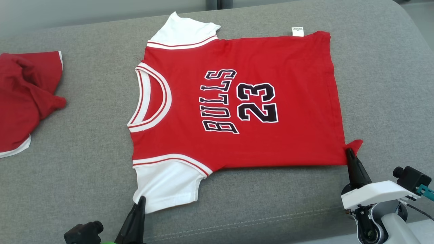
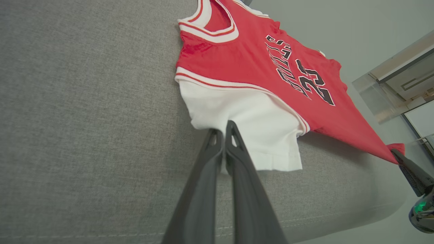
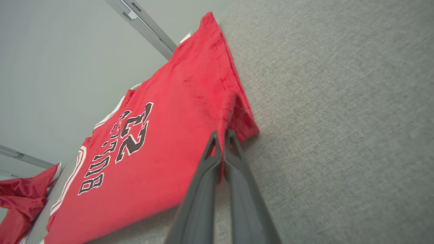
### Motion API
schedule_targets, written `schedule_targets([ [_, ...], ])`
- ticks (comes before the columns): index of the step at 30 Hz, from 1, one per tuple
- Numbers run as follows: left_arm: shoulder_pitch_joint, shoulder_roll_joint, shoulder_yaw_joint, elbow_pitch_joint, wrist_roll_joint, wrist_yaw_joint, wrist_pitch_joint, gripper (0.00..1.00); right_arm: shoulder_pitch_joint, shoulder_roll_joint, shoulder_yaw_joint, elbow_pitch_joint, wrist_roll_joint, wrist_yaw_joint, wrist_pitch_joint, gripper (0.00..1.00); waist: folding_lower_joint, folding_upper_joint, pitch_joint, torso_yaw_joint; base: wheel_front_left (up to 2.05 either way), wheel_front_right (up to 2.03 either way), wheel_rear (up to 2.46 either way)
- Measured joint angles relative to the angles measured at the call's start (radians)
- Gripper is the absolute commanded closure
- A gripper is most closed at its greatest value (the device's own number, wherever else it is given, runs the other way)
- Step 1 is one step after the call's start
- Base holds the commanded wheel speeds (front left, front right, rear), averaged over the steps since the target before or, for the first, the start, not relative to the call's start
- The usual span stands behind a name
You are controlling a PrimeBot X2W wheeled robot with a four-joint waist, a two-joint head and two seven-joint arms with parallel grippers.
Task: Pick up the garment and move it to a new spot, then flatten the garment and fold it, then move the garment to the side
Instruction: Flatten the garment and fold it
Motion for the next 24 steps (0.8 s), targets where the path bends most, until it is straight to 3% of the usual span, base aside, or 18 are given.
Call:
schedule_targets([
  [8,0.008,0.005,-0.020,0.026,0.010,0.010,0.030,1.00,0.001,0.003,-0.004,0.000,-0.027,0.000,-0.001,1.00,0.0000,0.0000,-0.006,0.009,0.00,0.00,0.00],
  [10,0.008,0.007,-0.023,0.030,0.015,0.011,0.034,1.00,0.001,0.004,0.001,0.000,-0.034,0.000,-0.001,0.87,0.0000,0.0000,-0.007,0.007,0.00,0.00,0.00],
  [16,0.005,0.020,-0.024,0.055,0.031,0.024,0.050,1.00,0.002,0.016,0.011,0.001,-0.058,0.000,-0.001,0.60,0.0000,0.0000,-0.011,-0.014,0.00,0.00,0.00],
  [17,0.005,0.022,-0.025,0.059,0.035,0.025,0.052,0.84,0.003,0.017,0.009,0.001,-0.062,0.000,-0.001,0.57,0.0000,0.0000,-0.011,-0.017,0.00,0.00,0.00],
  [18,0.005,0.026,-0.026,0.062,0.043,0.027,0.053,0.54,0.006,0.018,0.005,0.000,-0.064,0.000,-0.001,0.53,0.0000,0.0000,-0.011,-0.021,0.00,0.00,0.00],
  [19,0.005,0.028,-0.027,0.064,0.047,0.032,0.056,0.00,0.010,0.019,-0.002,0.000,-0.067,0.000,-0.001,0.30,0.0000,0.0000,-0.012,-0.025,0.00,0.00,0.00],
  [20,0.005,0.028,-0.027,0.065,0.049,0.033,0.060,0.00,0.015,0.019,-0.008,0.000,-0.069,0.000,-0.001,0.05,0.0000,0.0000,-0.012,-0.029,0.00,0.00,0.00],
  [21,0.005,0.028,-0.028,0.066,0.050,0.033,0.060,0.00,0.020,0.019,-0.014,0.001,-0.069,0.000,-0.001,0.00,0.0000,0.0000,-0.012,-0.032,0.00,0.00,0.00],
  [24,0.004,0.031,-0.038,0.070,0.065,0.034,0.070,0.00,0.033,0.018,-0.049,0.000,-0.070,0.000,-0.001,0.00,0.0000,0.0000,-0.013,-0.041,0.00,0.00,0.00],
])
